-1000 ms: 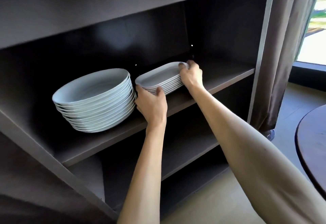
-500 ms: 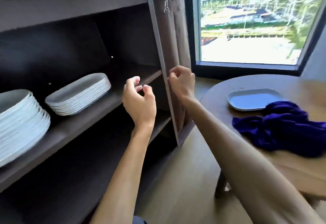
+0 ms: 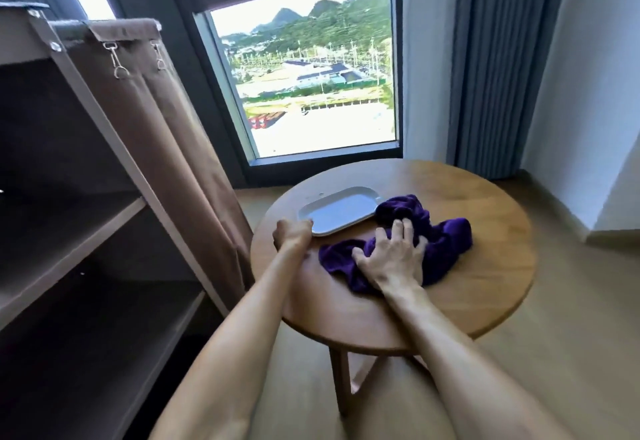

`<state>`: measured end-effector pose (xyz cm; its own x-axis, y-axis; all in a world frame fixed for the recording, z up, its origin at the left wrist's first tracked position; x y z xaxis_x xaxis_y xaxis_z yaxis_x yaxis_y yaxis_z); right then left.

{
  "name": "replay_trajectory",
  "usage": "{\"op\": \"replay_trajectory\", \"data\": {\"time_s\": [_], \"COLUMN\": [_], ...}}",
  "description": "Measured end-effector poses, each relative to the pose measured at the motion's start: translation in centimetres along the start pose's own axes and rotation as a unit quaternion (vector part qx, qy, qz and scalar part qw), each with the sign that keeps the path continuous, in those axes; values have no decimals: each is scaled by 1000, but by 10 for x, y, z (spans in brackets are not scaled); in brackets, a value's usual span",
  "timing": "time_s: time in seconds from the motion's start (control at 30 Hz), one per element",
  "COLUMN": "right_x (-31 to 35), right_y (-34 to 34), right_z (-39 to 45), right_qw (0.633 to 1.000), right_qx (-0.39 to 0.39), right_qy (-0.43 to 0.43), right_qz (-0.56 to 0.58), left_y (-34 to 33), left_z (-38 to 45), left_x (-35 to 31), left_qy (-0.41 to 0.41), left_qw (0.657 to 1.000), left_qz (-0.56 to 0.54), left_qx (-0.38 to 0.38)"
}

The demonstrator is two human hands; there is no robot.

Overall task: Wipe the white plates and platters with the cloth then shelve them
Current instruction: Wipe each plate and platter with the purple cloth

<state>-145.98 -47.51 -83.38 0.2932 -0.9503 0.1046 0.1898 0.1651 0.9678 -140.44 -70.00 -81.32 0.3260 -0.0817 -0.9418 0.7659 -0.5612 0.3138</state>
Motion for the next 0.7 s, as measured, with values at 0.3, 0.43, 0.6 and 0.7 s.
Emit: {"op": "replay_trajectory", "data": {"time_s": [0.3,0.43,0.6,0.7], "right_x": [-1,-4,-32,-48], "right_y": [0,6,30,18], "right_z": [2,-1,-13,-21], "right_qw": [999,998,974,968], "right_qx": [-33,-50,-133,-36], "right_qy": [-6,-7,-116,-185], "right_qz": [1,28,142,167], "left_y": [-4,13,18,26], "left_z": [26,17,-22,-50], "left_x": [3,-10,6,15], "left_qy": [17,-6,120,144], "left_qw": [998,999,912,876], "left_qz": [44,0,-392,-460], "left_qx": [-31,-54,-12,-3]}}
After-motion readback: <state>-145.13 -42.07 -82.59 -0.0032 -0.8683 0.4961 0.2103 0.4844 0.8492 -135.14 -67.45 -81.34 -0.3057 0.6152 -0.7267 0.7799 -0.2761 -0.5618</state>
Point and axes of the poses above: each hand's wrist, its own z-axis towards the middle knuckle, its own y-axis out of the back of the hand, x = y × z, the point moved 8 cm from there along z, towards the middle knuckle, and after that the axes turned 15 degrees about -z, right-handed, at the moved point
